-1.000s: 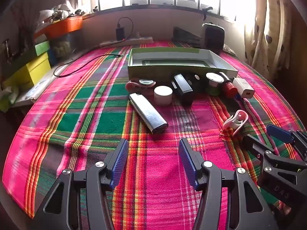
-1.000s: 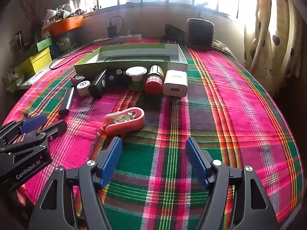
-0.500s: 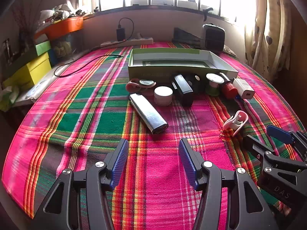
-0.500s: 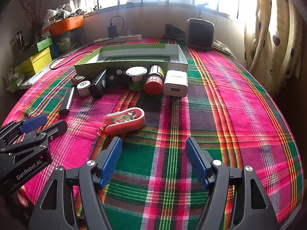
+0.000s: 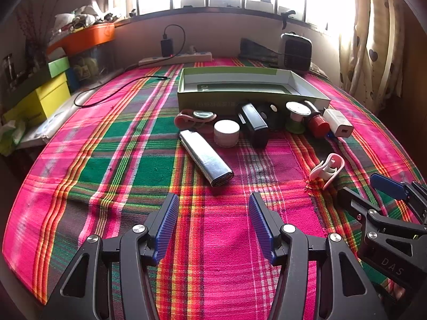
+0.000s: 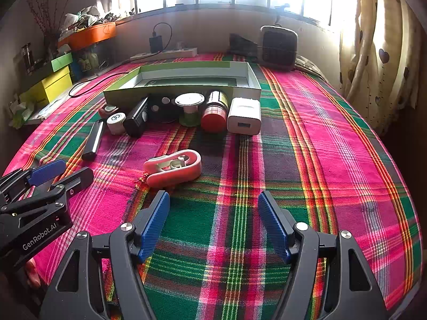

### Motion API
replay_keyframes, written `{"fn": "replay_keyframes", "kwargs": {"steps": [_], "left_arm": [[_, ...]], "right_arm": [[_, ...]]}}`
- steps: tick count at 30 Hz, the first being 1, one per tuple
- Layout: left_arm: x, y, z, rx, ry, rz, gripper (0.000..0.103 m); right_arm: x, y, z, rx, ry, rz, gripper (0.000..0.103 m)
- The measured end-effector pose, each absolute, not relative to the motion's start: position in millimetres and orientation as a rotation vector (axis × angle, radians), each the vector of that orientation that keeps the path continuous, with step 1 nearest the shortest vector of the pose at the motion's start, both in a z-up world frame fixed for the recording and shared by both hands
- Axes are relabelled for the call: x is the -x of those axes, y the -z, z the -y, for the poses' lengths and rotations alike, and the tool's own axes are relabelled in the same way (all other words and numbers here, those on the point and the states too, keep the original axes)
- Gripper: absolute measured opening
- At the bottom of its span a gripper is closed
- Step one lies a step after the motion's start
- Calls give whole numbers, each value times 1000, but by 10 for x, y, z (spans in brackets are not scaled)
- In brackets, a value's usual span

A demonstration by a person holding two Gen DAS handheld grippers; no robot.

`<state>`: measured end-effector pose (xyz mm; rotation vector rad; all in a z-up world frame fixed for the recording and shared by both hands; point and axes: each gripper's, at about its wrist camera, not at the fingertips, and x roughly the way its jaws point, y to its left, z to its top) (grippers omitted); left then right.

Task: Organize rigid objects

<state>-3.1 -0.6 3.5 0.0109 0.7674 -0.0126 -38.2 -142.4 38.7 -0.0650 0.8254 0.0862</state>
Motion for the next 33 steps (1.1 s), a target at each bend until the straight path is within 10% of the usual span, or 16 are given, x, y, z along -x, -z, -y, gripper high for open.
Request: {"fn": "replay_keyframes", "kwargs": {"steps": [33], "left_arm": [[38, -34, -201, 34, 83, -787, 54]], "right_arm": [[73, -448, 1198, -76, -168, -877, 69]]}}
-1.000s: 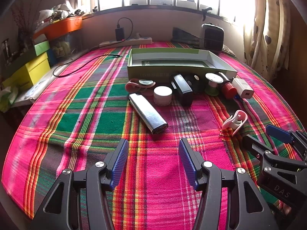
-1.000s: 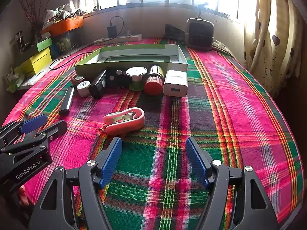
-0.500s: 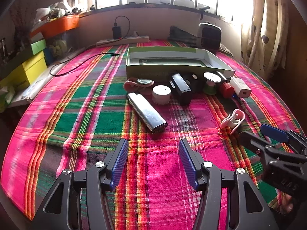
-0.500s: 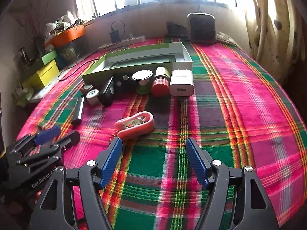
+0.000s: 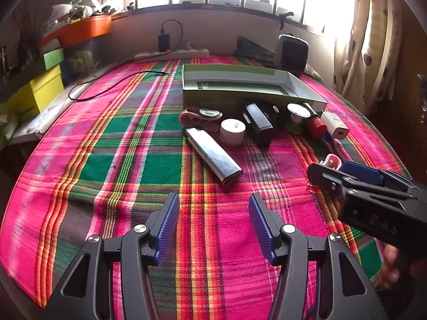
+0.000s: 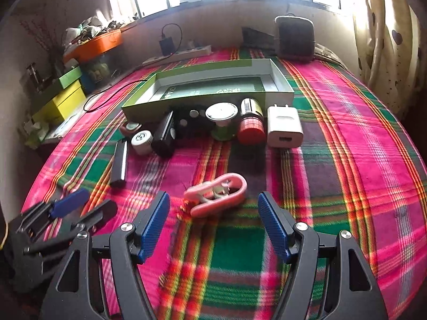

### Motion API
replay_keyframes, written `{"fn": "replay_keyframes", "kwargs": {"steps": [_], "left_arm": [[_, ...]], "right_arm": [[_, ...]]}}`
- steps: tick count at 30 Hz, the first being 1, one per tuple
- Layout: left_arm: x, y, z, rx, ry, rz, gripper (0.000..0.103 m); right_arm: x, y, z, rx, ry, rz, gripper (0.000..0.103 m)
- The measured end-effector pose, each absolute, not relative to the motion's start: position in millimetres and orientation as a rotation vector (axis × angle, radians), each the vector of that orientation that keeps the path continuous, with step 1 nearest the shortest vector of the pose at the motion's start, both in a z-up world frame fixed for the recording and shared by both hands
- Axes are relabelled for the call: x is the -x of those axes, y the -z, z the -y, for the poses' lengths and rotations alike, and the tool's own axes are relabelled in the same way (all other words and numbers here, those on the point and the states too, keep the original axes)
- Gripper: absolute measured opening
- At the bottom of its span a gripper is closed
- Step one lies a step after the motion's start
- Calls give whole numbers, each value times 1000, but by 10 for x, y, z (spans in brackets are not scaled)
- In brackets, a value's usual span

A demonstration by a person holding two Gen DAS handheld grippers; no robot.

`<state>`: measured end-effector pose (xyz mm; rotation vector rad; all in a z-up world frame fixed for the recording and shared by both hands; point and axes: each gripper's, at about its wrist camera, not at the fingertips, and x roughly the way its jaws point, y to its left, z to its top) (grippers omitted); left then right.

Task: Organize rigid objects
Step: 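Grasp the pink-white clip with the right tool while the left tool grasps the silver lighter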

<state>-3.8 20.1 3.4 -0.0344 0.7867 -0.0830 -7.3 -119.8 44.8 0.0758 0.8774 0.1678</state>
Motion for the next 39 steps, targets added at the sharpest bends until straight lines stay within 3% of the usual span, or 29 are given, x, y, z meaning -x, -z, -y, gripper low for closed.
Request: {"fn": "replay_keyframes", "kwargs": {"steps": [23, 30, 39], "left_arm": [[-14, -40, -294, 67, 108, -796, 54], [-74, -53, -296, 85, 102, -818, 54], [-243, -83, -327, 130, 117, -851, 54]], "right_arm": [[121, -434, 1399, 42, 12, -879, 68], [121, -413, 1461, 45, 7, -883, 59], [-30, -392, 1431, 45, -57, -896, 57]]}}
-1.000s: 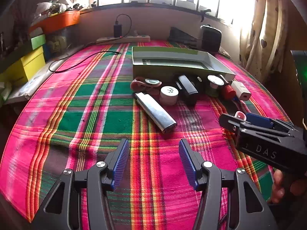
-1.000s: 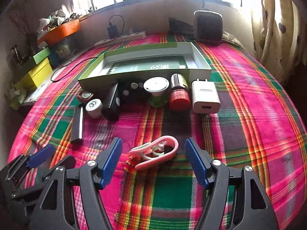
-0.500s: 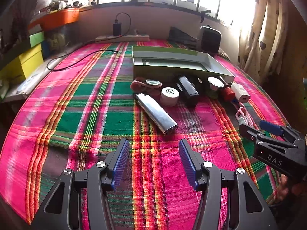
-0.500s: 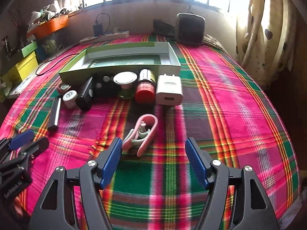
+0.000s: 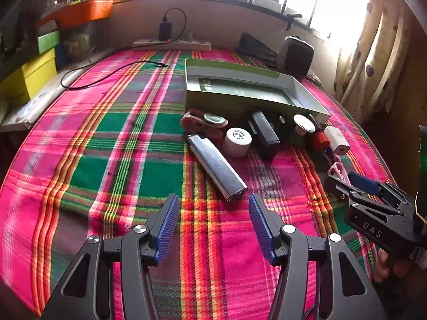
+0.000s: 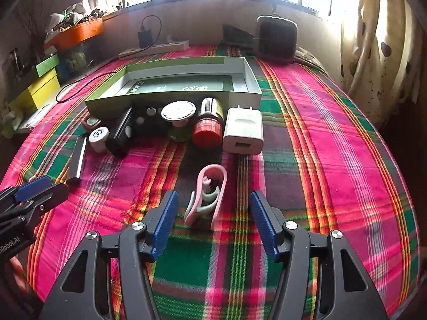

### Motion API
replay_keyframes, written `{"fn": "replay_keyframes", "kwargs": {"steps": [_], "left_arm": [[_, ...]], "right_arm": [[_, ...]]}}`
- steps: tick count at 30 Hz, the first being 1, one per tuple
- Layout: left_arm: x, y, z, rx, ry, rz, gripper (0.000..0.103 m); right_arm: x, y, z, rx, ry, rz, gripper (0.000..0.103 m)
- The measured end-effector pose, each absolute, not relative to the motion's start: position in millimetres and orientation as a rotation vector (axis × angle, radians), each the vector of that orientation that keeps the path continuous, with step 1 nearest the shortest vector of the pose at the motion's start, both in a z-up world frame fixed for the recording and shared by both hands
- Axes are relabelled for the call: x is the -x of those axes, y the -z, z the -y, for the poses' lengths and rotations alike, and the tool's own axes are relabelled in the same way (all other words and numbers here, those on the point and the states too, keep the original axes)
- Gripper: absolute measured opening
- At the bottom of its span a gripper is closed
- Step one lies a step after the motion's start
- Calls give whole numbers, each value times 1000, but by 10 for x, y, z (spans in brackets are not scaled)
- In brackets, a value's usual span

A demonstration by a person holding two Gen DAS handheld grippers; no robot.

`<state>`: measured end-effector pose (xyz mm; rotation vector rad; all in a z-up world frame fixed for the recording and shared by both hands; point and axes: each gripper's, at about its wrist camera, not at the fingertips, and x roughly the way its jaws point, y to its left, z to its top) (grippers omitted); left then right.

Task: Organize rigid objects
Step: 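Grasp the pink-white clip with the right tool while the left tool grasps the silver lighter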

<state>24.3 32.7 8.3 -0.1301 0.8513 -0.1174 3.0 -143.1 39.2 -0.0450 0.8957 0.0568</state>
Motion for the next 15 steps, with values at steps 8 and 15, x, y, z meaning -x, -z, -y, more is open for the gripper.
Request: {"fn": "replay_keyframes", "kwargs": {"steps": [8, 15], "left_arm": [[-462, -88, -227, 95, 95, -872, 54], [-595, -92, -256, 71, 60, -887, 54]], "right_arm": [[-84, -397, 1492, 57, -89, -896, 44], [-126, -407, 1568, 67, -120, -902, 32]]}}
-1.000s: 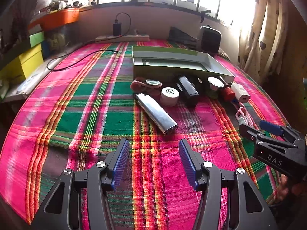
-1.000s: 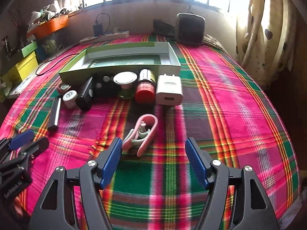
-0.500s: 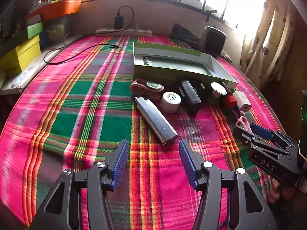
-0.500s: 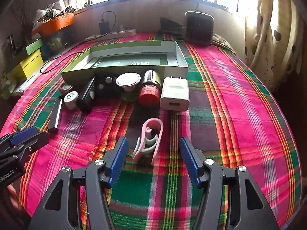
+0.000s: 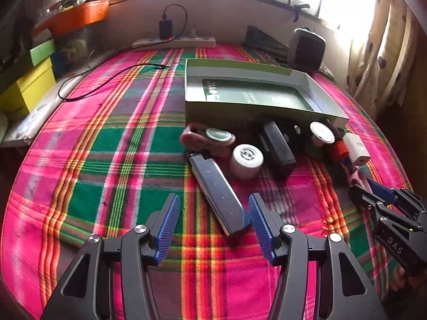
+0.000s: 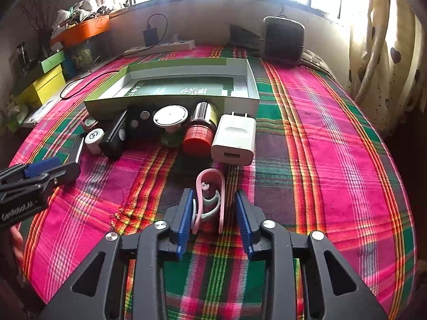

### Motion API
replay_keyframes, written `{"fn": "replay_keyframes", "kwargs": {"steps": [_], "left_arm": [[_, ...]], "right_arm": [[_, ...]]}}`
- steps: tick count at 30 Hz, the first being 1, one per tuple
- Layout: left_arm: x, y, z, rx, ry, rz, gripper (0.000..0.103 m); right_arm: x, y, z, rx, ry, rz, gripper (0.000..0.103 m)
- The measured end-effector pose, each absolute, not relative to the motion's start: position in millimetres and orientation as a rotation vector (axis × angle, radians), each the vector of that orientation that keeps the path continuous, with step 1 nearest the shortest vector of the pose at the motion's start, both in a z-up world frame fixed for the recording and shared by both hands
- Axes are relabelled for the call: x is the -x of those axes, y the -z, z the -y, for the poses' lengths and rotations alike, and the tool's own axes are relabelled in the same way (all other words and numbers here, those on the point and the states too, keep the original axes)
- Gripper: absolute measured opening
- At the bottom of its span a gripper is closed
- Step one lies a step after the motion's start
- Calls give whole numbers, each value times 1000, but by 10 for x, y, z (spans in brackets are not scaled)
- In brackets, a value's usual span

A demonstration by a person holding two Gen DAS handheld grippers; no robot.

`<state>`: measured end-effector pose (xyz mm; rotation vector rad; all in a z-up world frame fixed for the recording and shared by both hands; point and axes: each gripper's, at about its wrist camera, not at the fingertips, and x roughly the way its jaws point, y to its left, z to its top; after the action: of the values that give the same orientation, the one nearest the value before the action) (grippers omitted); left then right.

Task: Organize rigid objects
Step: 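Grasp the pink-white clip with the right tool while the left tool grasps the silver lighter, then carry the clip with the right tool while the left tool carries the lighter toward the green box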

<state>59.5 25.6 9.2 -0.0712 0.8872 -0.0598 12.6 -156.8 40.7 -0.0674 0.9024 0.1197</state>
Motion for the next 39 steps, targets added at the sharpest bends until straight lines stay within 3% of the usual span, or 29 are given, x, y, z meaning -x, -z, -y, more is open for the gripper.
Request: {"fn": "replay_keyframes", "kwargs": {"steps": [19, 21, 26, 29, 37, 39], "left_arm": [[-803, -77, -479, -2, 29, -877, 52], [-808, -79, -484, -2, 30, -876, 50], [-826, -87, -456, -24, 53, -875, 31], [-840, -91, -448, -19, 68, -875, 25], [-859, -93, -458, 2, 81, -873, 22], [-858, -92, -465, 8, 82, -873, 22]], "right_arm": [[-196, -401, 1620, 92, -167, -910, 31], [-197, -400, 1634, 83, -171, -911, 32], [-198, -399, 1639, 92, -169, -911, 32], [-194, -400, 1630, 93, -168, -910, 32], [-194, -403, 1619, 96, -167, -909, 32], [-192, -404, 1615, 97, -171, -908, 26]]}}
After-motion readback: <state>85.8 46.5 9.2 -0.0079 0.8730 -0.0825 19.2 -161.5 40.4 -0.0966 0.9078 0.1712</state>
